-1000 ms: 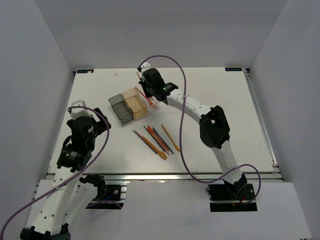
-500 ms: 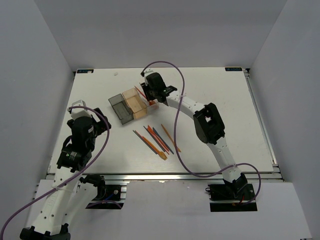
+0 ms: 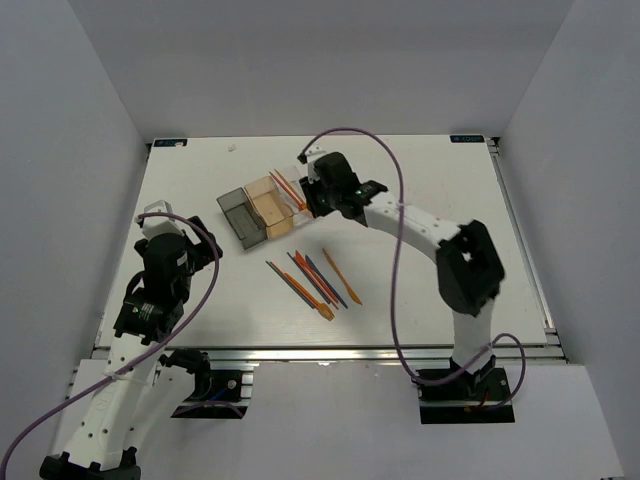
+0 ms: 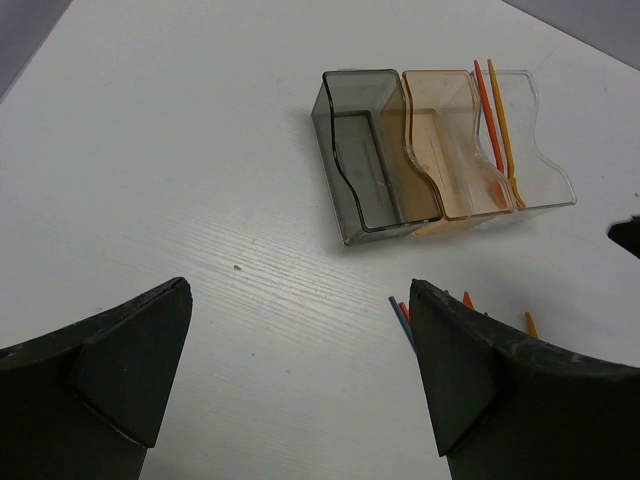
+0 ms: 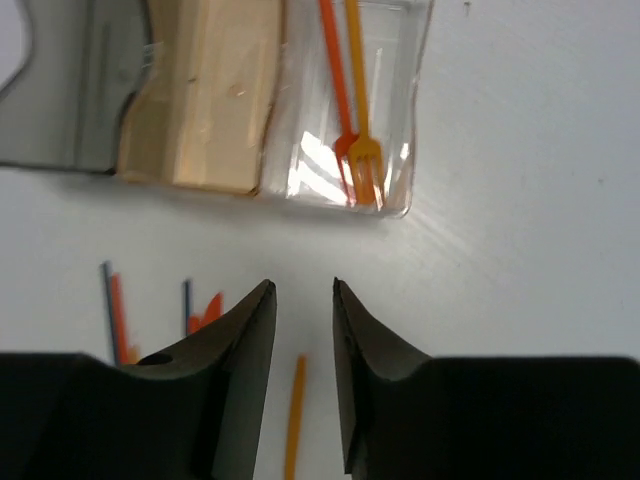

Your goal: Sort the eating utensils into containers

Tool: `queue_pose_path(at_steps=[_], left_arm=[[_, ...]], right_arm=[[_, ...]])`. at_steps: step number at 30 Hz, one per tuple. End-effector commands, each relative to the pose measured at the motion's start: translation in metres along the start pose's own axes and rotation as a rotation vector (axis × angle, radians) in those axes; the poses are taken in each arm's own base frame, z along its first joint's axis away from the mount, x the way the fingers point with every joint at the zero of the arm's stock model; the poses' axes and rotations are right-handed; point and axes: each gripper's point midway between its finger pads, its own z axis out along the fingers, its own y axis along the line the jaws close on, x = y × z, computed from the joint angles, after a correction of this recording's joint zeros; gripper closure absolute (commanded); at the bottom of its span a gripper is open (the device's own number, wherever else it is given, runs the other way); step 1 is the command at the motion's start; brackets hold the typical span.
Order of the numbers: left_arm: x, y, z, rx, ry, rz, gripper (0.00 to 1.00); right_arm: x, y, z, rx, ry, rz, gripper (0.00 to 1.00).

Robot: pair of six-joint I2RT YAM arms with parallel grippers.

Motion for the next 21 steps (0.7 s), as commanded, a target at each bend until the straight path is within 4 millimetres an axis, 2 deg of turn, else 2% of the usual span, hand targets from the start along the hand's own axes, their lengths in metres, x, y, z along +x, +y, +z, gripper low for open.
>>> queue_pose_path(at_steps=[1,2,3,4,5,6,8,9,13,21], left_arm=[[-0.002,-0.001,0.0,0.005,-0.011,-0.002,0.02],[-0.002,-0.001,0.0,0.003,-0.011,-0.001,0.02],[-0.001,-0.001,0.0,0.004,-0.009,0.0,0.02],[-0.002,-0.001,0.0,0.004,-0.01,-0.001,0.02],[-0.001,-0.001,0.0,0.004,-0.007,0.002,0.02],[-0.001,-0.002,0.001,0.004,-0.006,0.002,0.02],[0.0,-0.001,0.001,0.002,-0.002,0.005,0.02],[0.0,-0.001,0.002,-0.001,-0.003,0.004,0.02],[0.0,-0.001,0.002,-0.001,-0.002,0.005,0.02],[0.002,-0.002,0.003,0.002,0.006,0.009,0.02]], right_arm=[[-0.004,0.049,-0.06,-0.106,-0.051,-0.025,0.66],[0.032,0.047,-0.06,-0.066,0.022,-0.026,0.7],[0.053,0.063,-0.067,-0.078,0.076,-0.015,0.7],[0.064,0.07,-0.074,-0.083,0.096,-0.013,0.7],[0.089,0.073,-0.075,-0.069,0.148,-0.017,0.7],[0.101,0.088,-0.079,-0.084,0.171,-0.038,0.71],[0.13,0.095,-0.083,-0.067,0.25,-0.046,0.73],[0.139,0.105,-0.086,-0.079,0.272,-0.066,0.75],[0.169,0.11,-0.087,-0.059,0.339,-0.095,0.77],[0.187,0.12,-0.091,-0.098,0.387,-0.121,0.78]])
